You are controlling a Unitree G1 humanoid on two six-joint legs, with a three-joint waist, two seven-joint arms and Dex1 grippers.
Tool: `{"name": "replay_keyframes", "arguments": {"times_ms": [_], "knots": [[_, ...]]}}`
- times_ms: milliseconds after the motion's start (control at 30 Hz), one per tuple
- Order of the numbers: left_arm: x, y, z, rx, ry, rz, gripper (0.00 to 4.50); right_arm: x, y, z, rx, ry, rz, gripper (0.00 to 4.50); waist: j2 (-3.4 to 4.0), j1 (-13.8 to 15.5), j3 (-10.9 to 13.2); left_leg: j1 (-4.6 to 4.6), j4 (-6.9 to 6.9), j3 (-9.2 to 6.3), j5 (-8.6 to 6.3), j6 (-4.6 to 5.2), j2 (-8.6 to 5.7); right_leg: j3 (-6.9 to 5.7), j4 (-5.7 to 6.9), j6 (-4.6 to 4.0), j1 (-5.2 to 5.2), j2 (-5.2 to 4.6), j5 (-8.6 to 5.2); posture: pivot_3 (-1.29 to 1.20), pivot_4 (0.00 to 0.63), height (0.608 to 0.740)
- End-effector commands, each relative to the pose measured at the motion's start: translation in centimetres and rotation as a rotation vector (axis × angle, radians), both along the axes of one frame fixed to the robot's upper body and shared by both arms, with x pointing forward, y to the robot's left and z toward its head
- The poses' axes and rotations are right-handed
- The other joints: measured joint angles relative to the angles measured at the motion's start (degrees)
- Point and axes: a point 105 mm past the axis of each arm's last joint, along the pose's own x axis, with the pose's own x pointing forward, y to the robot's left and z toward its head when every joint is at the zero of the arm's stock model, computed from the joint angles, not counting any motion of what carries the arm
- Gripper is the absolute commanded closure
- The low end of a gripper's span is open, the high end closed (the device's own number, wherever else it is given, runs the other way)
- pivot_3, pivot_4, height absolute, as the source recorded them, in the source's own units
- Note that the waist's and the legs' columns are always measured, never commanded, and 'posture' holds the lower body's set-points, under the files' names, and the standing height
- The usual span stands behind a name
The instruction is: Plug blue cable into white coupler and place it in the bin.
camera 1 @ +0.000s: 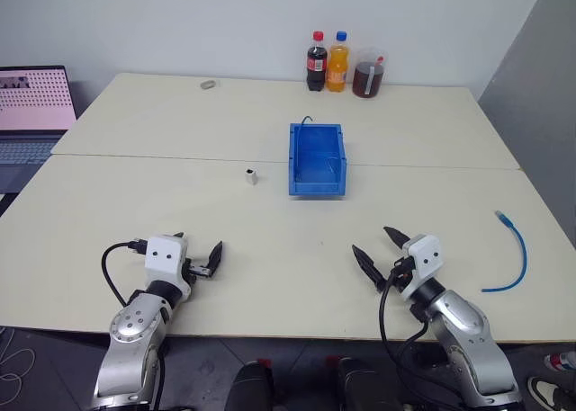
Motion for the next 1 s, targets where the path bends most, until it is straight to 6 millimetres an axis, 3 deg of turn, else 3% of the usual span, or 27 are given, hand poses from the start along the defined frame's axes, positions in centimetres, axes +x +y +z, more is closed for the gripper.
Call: {"name": "replay_keyframes", "arguments": {"times_ms": [33, 1000], "knots": [[-0.1, -0.3, 1.2, 0.013, -0.059, -0.021, 0.00, 0.1, -0.2, 1.0, 0.010, -0.034, -0.003, 0.03, 0.00, 0.00, 0.00, 0.00, 0.00, 0.00, 0.00, 0.00, 0.00, 0.00, 0.00, 0.00, 0.00, 0.00, 0.00, 0.00, 0.150, 0.740], [0.4, -1.9, 2.3, 0.036, -0.066, -0.070, 0.00, 0.8, -0.6, 0.5, 0.038, 0.017, -0.049, 0.03, -0.04, -0.05, -0.03, 0.03, -0.01, 0.54, -0.01, 0.00, 0.15, 0.39, 0.06, 0.06, -0.32, 0.04, 0.04, 0.00, 0.150, 0.740]]}}
